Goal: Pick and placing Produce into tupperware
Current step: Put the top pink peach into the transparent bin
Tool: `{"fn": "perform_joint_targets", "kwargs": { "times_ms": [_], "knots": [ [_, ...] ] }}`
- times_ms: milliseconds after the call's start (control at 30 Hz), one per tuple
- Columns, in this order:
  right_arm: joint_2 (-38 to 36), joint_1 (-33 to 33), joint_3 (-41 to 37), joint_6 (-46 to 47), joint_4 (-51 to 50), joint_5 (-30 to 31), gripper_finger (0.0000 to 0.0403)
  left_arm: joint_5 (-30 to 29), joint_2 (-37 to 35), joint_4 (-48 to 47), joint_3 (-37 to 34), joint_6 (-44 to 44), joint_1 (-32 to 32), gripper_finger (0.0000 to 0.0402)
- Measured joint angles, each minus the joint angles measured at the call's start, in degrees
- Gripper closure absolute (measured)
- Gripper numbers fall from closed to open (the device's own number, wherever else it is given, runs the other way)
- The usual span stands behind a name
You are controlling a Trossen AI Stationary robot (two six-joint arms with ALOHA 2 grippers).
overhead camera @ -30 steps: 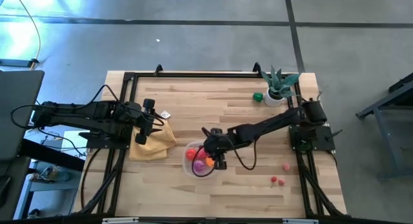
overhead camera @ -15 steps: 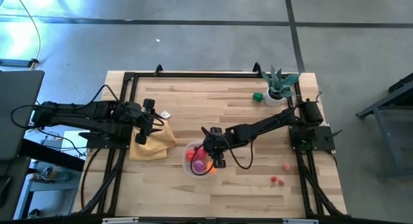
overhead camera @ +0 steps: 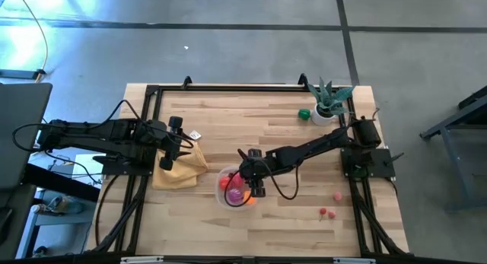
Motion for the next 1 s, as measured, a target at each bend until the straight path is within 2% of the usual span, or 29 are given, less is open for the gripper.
{"fn": "perform_joint_targets", "kwargs": {
  "times_ms": [200, 367, 567, 767, 900, 1000],
  "knots": [
    [0.0, -0.02, 0.27, -0.43, -0.71, 0.02, 0.0212, -0.02, 0.0, 0.0, 0.0, 0.0, 0.0, 0.0181],
    [-0.13, 0.0, 5.09, -0.57, -9.48, 0.46, 0.0212, -0.01, 0.01, 0.0, 0.0, 0.0, 0.0, 0.0181],
    [-0.23, 0.0, 14.36, -0.39, -27.16, 9.0, 0.0212, -0.01, 0.02, 0.0, 0.0, -0.01, 0.0, 0.0181],
    [-0.31, -0.63, 20.57, 6.0, -45.02, 18.16, 0.0212, -0.01, 0.0, 0.0, 0.0, -0.01, 0.0, 0.0181],
    [-1.25, -0.66, 20.11, 13.7, -55.06, 22.93, 0.0212, -0.02, 0.01, 0.0, 0.0, -0.01, 0.0, 0.0181],
    [-3.86, -0.59, 16.6, 19.34, -58.3, 23.46, 0.0212, -0.02, 0.0, 0.0, 0.0, 0.0, 0.0, 0.0181]
  ]
}}
